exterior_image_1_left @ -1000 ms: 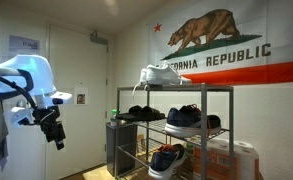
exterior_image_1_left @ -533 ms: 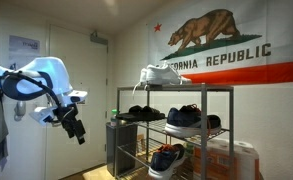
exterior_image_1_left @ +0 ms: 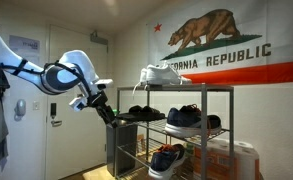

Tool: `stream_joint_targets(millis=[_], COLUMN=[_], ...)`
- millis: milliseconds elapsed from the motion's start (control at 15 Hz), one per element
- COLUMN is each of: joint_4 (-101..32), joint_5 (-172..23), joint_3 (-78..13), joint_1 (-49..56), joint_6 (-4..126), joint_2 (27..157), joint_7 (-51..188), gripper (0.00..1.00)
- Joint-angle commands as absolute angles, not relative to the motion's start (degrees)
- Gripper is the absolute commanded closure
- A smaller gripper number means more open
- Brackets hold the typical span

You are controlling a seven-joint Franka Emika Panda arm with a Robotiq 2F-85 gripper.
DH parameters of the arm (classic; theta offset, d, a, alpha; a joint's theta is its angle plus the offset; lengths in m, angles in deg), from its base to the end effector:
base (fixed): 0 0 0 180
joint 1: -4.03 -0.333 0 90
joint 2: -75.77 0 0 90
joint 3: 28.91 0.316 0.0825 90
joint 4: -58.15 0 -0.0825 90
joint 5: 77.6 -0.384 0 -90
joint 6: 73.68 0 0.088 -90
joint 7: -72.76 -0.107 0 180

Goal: Remove the black sneaker from the second shelf and put it on the third shelf

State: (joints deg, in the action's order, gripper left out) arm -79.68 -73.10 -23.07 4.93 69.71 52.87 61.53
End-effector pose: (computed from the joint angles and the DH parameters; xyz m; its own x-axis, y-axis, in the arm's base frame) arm 0.4627 0.0441 0.5160 0.8748 -0.0451 0.4823 -0.0608 -0.9980 0.0169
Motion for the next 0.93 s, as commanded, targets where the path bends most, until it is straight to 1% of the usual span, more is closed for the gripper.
stream_joint_targets(millis=[0,400,867], joint_4=[-71.7,-61.4,-52.9], joint_5=[-66.1,-52.7,-39.6], joint_3=[-19.9,-18.9,-22.5], joint_1=[10.5,15.5,15.9], joint_6=[70.0,67.4,63.3], joint_2=[58.3,63.6,67.8], joint_7=[50.8,31.6,13.8], gripper=[0.0,0.0,0.0])
